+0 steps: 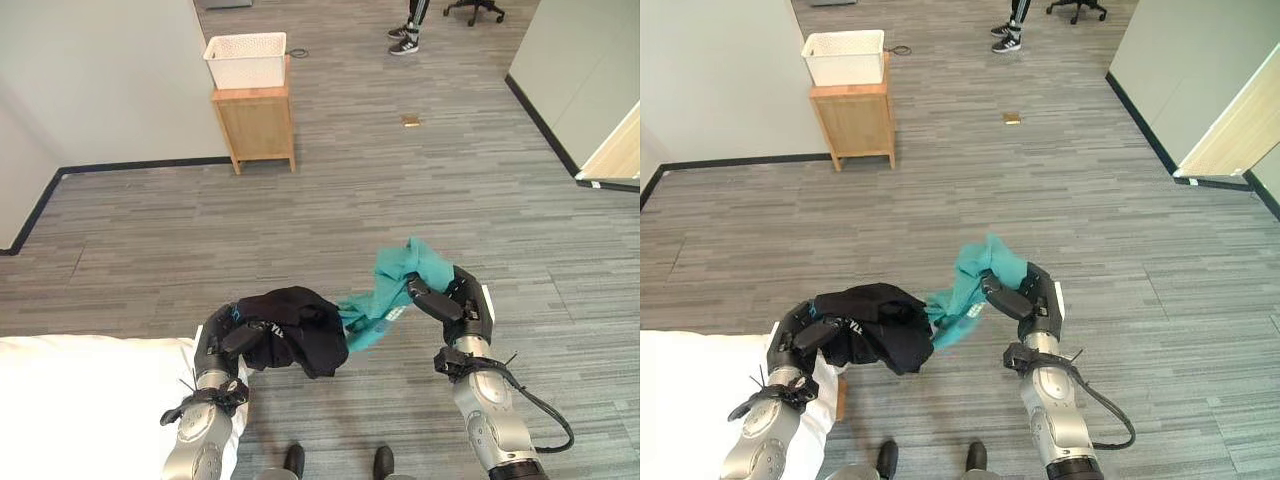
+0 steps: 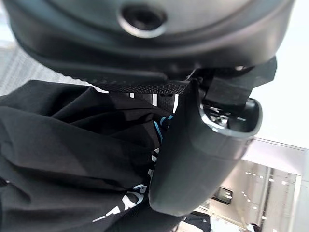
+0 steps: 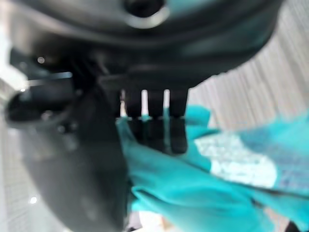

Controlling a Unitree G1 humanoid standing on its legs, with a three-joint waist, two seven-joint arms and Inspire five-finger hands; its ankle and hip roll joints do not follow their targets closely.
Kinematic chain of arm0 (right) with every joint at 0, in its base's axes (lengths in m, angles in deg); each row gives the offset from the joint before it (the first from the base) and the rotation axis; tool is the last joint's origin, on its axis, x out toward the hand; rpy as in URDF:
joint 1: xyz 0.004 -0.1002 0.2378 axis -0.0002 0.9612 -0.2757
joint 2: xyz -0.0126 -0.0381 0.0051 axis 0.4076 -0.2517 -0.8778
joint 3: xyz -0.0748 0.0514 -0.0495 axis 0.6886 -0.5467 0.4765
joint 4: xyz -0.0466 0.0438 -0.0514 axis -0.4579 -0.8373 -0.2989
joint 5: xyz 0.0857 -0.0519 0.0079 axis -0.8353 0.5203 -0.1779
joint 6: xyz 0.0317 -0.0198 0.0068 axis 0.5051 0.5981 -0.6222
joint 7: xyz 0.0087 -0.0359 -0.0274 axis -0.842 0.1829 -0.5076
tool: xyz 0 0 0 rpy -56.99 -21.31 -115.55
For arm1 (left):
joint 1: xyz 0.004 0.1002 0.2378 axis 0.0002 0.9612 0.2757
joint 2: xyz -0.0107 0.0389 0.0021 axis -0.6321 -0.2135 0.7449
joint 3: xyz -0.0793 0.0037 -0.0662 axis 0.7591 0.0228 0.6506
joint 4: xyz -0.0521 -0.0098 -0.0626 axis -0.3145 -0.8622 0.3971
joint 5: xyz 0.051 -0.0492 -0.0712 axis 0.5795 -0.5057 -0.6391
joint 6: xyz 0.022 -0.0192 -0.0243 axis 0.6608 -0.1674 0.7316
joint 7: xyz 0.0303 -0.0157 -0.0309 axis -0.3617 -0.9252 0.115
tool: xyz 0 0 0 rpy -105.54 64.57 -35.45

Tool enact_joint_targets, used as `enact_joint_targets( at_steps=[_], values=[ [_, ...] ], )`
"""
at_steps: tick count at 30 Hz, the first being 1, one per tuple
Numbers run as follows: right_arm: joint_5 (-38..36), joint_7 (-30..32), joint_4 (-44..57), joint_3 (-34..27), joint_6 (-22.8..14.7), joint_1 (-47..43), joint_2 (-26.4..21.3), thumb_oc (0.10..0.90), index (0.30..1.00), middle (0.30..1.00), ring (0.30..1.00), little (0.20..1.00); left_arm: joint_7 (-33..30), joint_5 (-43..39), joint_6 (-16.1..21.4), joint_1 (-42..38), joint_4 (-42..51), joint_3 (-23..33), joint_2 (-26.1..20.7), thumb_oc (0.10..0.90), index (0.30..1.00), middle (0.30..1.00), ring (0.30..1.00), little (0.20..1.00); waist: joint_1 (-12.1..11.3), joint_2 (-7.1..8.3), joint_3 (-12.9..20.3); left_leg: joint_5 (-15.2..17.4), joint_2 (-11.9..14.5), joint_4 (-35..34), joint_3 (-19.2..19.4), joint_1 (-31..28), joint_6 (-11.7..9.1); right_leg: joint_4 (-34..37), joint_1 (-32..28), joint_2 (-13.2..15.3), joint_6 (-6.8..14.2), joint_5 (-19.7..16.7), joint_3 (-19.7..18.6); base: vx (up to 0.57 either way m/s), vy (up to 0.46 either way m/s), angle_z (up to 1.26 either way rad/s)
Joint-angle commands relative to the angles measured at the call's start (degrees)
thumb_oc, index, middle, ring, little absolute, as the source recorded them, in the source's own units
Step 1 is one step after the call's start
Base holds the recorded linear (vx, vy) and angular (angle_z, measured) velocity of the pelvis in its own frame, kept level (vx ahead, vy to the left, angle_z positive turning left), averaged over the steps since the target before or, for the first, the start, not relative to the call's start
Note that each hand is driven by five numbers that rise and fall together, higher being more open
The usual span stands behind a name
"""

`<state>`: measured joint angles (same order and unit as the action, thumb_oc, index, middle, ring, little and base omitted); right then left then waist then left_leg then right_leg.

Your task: Pick up bed clothes into laundry basket.

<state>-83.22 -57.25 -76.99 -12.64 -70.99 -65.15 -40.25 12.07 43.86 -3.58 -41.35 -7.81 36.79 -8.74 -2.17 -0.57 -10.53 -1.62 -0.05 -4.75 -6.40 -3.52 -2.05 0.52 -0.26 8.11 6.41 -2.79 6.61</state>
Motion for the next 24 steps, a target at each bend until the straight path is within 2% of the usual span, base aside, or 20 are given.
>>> enact_joint_targets(
  at_steps=[1,2,4,5,6,8,9,10,11,13,14,15,16,17,18,19,20,21,23,24],
  values=[
    [0.47,-2.35,6.30,-1.86,-5.10,-1.31,-0.39,0.400,0.300,0.300,0.300,0.300,1.85,3.64,5.76,-5.01,5.29,4.42,-4.81,0.400,0.300,0.300,0.300,0.300,-0.44,1.38,0.77,6.92,-1.31,3.92,1.98,-1.51,3.37,-22.92,5.96,5.06,5.32,1.32,-1.00,0.06,0.207,-0.15],
    [0.53,-3.00,6.68,-1.14,-4.81,-0.07,0.34,0.400,0.300,0.300,0.300,0.300,1.73,4.12,5.94,-4.78,5.44,4.81,-5.31,0.400,0.300,0.300,0.300,0.300,0.70,0.40,-1.26,6.93,-0.90,2.98,2.33,-3.45,4.03,-30.76,10.56,5.75,6.53,-4.45,-1.46,0.06,0.154,-0.04],
    [0.31,-3.18,6.69,-0.86,-4.62,0.38,0.76,0.400,0.300,0.300,0.300,0.300,1.66,4.27,5.82,-4.58,5.47,5.28,-5.11,0.400,0.300,0.300,0.300,0.300,0.87,-0.46,-1.57,7.10,-0.41,2.43,2.71,-4.47,4.00,-33.60,12.46,6.42,6.47,-4.02,-1.05,0.27,0.083,-0.09],
    [-0.17,-3.25,7.05,-1.17,-4.54,1.21,0.98,0.400,0.300,0.300,0.300,0.300,1.71,3.04,5.92,-4.74,5.64,5.69,-4.77,0.400,0.300,0.300,0.300,0.300,3.25,-0.67,-1.84,8.92,0.56,1.81,2.55,-7.24,2.77,-28.77,18.22,5.63,5.85,-1.92,-1.17,0.44,0.009,-0.21],
    [-0.18,-3.25,7.14,-1.15,-4.49,1.31,0.97,0.400,0.300,0.300,0.300,0.300,1.74,2.99,5.92,-4.68,5.62,5.70,-4.79,0.400,0.300,0.300,0.300,0.300,3.31,-0.91,-1.86,9.23,0.88,1.72,2.50,-7.55,2.69,-28.79,17.89,5.39,5.81,-1.52,-0.93,0.50,-0.066,-0.24],
    [-0.69,-2.96,7.61,-2.45,-4.85,1.96,0.41,0.400,0.300,0.300,0.300,0.300,2.35,2.59,6.14,-5.07,6.77,5.57,-5.01,0.400,0.300,0.300,0.300,0.300,5.46,-0.23,-1.98,11.02,1.00,1.26,1.48,-9.82,1.60,-19.62,20.17,4.86,5.60,-0.82,-1.57,0.45,-0.154,-0.06],
    [-1.07,-2.49,7.93,-4.14,-5.00,2.99,-0.18,0.400,0.300,0.300,0.300,0.300,3.39,0.57,6.09,-6.01,7.23,5.06,-4.99,0.400,0.300,0.300,0.300,0.300,7.43,0.09,-1.78,13.04,1.58,0.96,0.21,-12.05,0.37,-9.28,19.33,4.07,5.81,-1.65,-2.13,0.49,-0.176,0.17],
    [-1.09,-2.50,7.97,-4.20,-4.99,3.03,-0.21,0.400,0.300,0.300,0.300,0.300,3.45,0.48,6.12,-6.06,7.16,5.02,-4.99,0.400,0.300,0.300,0.300,0.300,7.51,-0.26,-2.04,13.24,1.97,1.02,0.13,-12.36,0.34,-8.46,18.48,3.76,5.79,-1.96,-1.73,0.65,-0.253,0.32],
    [-0.82,-2.40,7.85,-5.52,-4.72,4.26,-0.77,0.400,0.300,0.300,0.300,0.300,4.97,1.29,6.00,-7.72,8.09,4.44,-5.88,0.400,0.300,0.300,0.300,0.300,9.90,0.62,-1.28,15.04,2.53,1.15,-1.24,-14.55,-0.87,-2.21,19.52,3.70,6.53,-4.29,-3.65,0.32,-0.139,0.40],
    [-0.94,-2.92,7.85,-6.05,-4.63,4.26,-0.99,0.400,0.300,0.300,0.300,0.300,5.97,1.83,5.89,-8.09,8.78,4.36,-6.46,0.400,0.300,0.300,0.300,0.300,10.24,0.50,-0.69,16.37,3.22,1.89,-1.42,-15.95,-1.08,-1.19,19.19,2.85,6.91,-4.70,-2.94,0.45,-0.233,0.67],
    [-1.52,-4.14,7.65,-6.33,-4.36,4.65,-1.50,0.400,0.300,0.300,0.300,0.300,7.57,1.95,5.66,-8.34,10.05,4.16,-7.10,0.400,0.300,0.300,0.300,0.300,10.50,0.93,0.65,13.73,3.80,6.79,-2.07,-14.96,-3.03,-1.08,16.92,2.87,5.67,-6.09,-2.46,0.52,-0.350,0.79],
    [-1.79,-4.62,7.13,-6.16,-4.47,4.23,-1.90,0.400,0.300,0.300,0.300,0.300,7.79,2.54,5.55,-8.63,10.19,3.96,-7.27,0.400,0.300,0.300,0.300,0.300,10.60,0.33,1.09,8.21,4.99,14.44,-1.93,-13.10,-5.00,-2.33,15.22,1.12,4.38,-5.75,-2.68,0.32,-0.275,0.80],
    [-1.80,-4.63,7.10,-6.15,-4.48,4.19,-1.88,0.400,0.300,0.300,0.300,0.300,7.79,2.55,5.54,-8.65,10.18,3.98,-7.29,0.400,0.300,0.300,0.300,0.300,10.80,0.57,1.25,7.98,4.74,14.40,-2.17,-12.81,-5.00,-2.32,15.41,1.44,4.39,-5.82,-2.62,0.42,-0.352,0.57],
    [-3.22,-4.23,6.82,-6.44,-4.58,2.71,-3.98,0.400,0.300,0.300,0.300,0.300,7.95,0.50,5.25,-10.87,10.59,3.17,-7.84,0.400,0.300,0.300,0.300,0.300,10.11,2.00,0.56,-6.43,4.81,36.91,-1.82,-3.22,-7.51,-2.83,10.37,1.36,0.85,-3.59,-2.79,0.31,-0.237,0.36],
    [-3.22,-4.25,6.78,-6.43,-4.59,2.67,-3.93,0.400,0.300,0.300,0.300,0.300,7.94,0.48,5.24,-10.90,10.56,3.18,-7.89,0.400,0.300,0.300,0.300,0.300,10.23,1.71,0.67,-5.90,5.07,37.46,-1.92,-2.93,-7.41,-2.80,10.35,1.15,0.98,-3.26,-2.59,0.41,-0.413,0.14],
    [-4.77,-4.01,6.56,-6.43,-4.99,1.57,-4.99,0.400,0.300,0.300,0.300,0.300,7.99,-0.76,5.04,-11.91,10.85,3.05,-7.81,0.400,0.300,0.300,0.300,0.300,9.45,3.63,-0.39,-7.80,3.81,46.77,-0.72,2.38,-6.95,-2.19,7.96,1.70,-0.84,-2.53,-2.42,0.31,-0.412,-0.14],
    [-6.21,-2.86,5.75,-6.55,-5.53,-0.45,-6.69,0.400,0.300,0.300,0.300,0.300,8.23,-1.86,4.95,-13.50,12.61,2.80,-8.61,0.400,0.300,0.300,0.300,0.300,7.05,4.60,-3.06,-4.56,3.02,59.05,0.86,10.57,-4.09,-0.85,2.99,0.00,-3.31,0.36,-3.57,0.28,-0.421,0.03],
    [-6.23,-2.86,5.69,-6.57,-5.55,-0.57,-6.66,0.400,0.300,0.300,0.300,0.300,8.22,-1.86,4.95,-13.60,12.60,2.82,-8.65,0.400,0.300,0.300,0.300,0.300,7.13,4.82,-3.04,-4.80,2.76,59.08,0.88,10.86,-4.01,-0.82,3.17,0.26,-3.28,0.20,-3.56,0.44,-0.365,-0.14],
    [-5.34,-2.21,6.37,-7.59,-4.94,-0.84,-8.07,0.400,0.300,0.300,0.300,0.300,7.77,-1.97,4.88,-15.02,12.69,3.43,-8.46,0.400,0.300,0.300,0.300,0.300,5.81,4.75,-3.43,-4.30,5.09,57.63,2.99,16.31,-3.83,-0.22,-0.23,-0.19,-3.60,2.43,-4.05,0.33,-0.137,-0.16],
    [-5.72,-2.22,6.49,-8.25,-5.13,-0.95,-8.49,0.400,0.300,0.300,0.300,0.300,7.76,-0.81,4.97,-15.79,13.35,3.25,-8.79,0.400,0.300,0.300,0.300,0.300,4.77,4.32,-3.33,-3.90,5.23,52.78,3.80,19.29,-4.21,-0.31,-2.05,-0.49,-3.65,3.90,-4.11,0.30,-0.042,-0.03]
  ],
)
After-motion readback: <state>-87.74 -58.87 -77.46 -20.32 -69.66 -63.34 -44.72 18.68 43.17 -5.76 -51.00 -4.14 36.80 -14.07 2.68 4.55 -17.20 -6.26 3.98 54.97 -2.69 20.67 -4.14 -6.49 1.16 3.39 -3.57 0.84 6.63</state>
